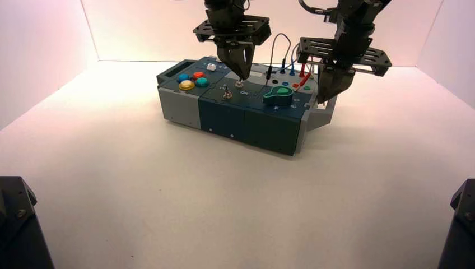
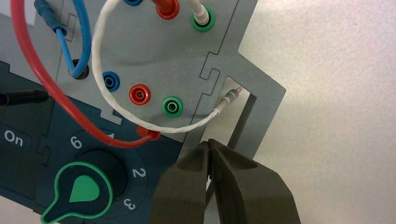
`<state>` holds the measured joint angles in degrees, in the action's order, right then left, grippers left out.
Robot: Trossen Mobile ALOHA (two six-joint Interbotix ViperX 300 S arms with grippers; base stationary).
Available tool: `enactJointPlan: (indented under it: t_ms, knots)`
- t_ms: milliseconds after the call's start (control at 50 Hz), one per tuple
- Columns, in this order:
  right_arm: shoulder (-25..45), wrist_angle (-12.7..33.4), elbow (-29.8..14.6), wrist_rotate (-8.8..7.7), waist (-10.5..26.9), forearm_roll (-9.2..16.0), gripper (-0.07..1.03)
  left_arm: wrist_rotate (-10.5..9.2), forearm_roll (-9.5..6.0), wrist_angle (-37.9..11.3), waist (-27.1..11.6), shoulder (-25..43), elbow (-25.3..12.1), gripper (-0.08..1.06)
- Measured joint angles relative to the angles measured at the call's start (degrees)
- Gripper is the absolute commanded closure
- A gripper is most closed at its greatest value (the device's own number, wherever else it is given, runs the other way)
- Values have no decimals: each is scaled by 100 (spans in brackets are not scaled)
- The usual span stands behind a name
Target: Flip the top switch off with the left gripper.
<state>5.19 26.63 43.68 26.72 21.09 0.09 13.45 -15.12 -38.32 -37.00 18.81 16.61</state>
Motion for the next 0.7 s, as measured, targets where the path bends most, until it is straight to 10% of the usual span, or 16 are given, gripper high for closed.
enactJointPlan:
  t_ms: [700]
  knots:
    - [26, -9, -9, 0, 9, 0, 98, 18, 97, 0, 132, 123, -62, 101]
